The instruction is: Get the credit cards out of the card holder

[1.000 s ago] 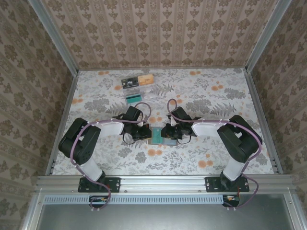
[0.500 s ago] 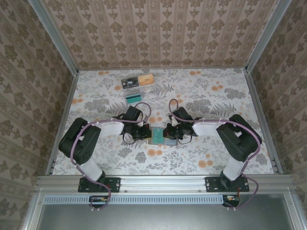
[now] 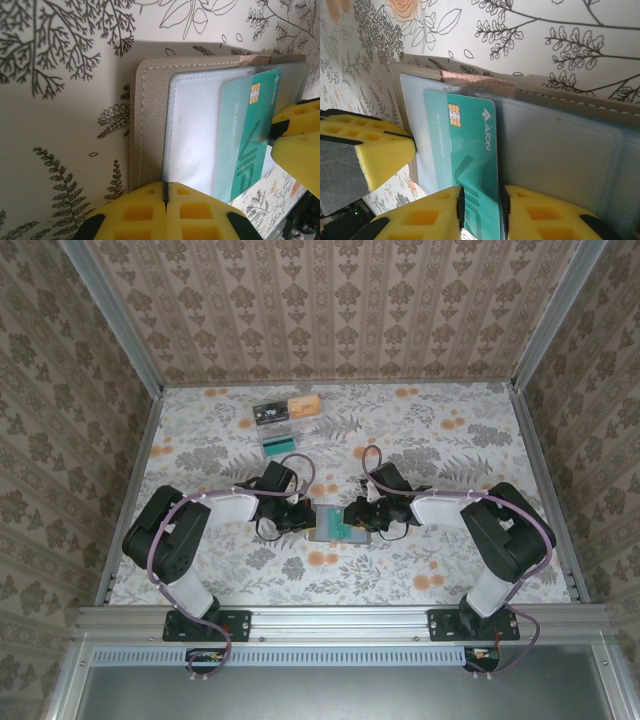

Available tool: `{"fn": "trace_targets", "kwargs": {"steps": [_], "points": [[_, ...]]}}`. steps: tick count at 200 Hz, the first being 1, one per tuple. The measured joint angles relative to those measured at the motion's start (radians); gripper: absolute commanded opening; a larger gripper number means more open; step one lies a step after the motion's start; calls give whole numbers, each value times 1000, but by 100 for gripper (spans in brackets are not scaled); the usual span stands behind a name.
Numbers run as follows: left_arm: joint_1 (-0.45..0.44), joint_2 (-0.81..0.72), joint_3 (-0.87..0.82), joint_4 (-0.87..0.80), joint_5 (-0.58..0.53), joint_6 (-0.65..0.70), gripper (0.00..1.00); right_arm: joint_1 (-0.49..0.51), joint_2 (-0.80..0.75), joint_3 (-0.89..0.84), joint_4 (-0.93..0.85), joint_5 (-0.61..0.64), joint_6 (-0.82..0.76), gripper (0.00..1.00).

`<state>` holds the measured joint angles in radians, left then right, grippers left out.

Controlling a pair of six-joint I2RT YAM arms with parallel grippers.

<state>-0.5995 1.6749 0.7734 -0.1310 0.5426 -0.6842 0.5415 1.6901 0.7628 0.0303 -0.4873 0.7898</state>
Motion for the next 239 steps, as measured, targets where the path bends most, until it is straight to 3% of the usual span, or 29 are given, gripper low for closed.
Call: {"fn": "trace_targets", "kwargs": {"steps": [22, 57, 155, 205, 239], "points": [[0, 0, 0, 0, 0, 0, 0, 0, 19, 1, 28, -20, 3, 27], [0, 0, 0, 0, 1, 0, 0, 0, 38, 2, 50, -32, 17, 11], [11, -1, -9, 11, 11, 0, 0, -92, -114, -92, 1, -34, -39, 7], [25, -84, -16, 8, 10, -23, 20, -103, -233, -98, -89, -13, -64, 7], [47, -227, -22, 64, 8, -80, 55, -103, -321, -89, -134, -4, -77, 5]]}}
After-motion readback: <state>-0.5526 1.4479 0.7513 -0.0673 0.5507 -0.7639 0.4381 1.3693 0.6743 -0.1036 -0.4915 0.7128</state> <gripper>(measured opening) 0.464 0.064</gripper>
